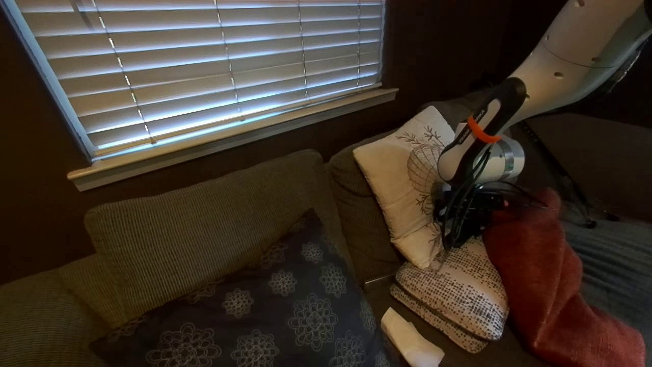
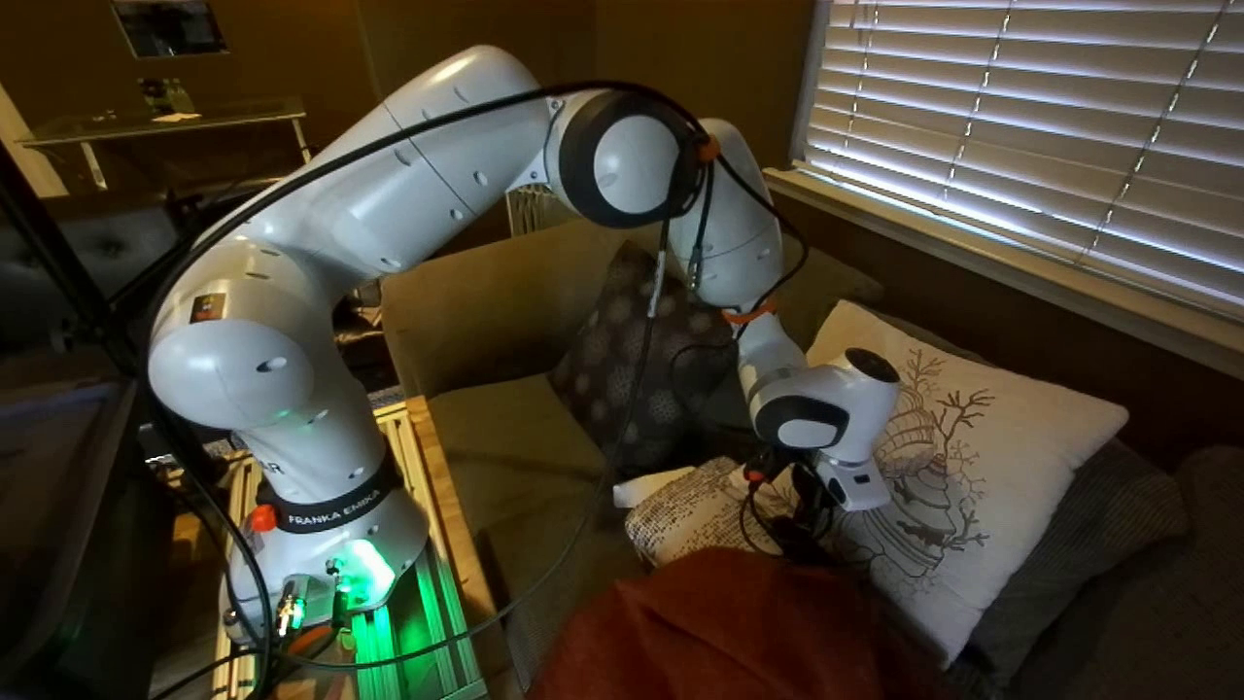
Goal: Uncover the remote, then move it
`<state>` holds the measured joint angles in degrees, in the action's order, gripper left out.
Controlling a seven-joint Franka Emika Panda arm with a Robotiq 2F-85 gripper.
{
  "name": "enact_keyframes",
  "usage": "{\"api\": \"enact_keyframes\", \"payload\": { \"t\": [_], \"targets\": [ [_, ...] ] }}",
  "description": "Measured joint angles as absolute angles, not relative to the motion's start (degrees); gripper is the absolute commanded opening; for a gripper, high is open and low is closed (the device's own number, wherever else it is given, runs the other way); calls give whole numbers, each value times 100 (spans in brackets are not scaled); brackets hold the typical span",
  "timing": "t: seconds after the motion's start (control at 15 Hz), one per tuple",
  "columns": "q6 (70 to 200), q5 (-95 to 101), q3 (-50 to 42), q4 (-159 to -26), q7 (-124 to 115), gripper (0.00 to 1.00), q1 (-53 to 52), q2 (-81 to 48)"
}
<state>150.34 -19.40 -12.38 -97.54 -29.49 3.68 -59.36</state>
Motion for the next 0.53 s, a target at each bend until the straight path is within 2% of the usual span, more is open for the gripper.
{"api": "enact_keyframes", "payload": {
  "t": [0.53],
  "targets": [
    [14923,-1551,-1560,-9211,-3300,100,24,-6443]
  ]
}}
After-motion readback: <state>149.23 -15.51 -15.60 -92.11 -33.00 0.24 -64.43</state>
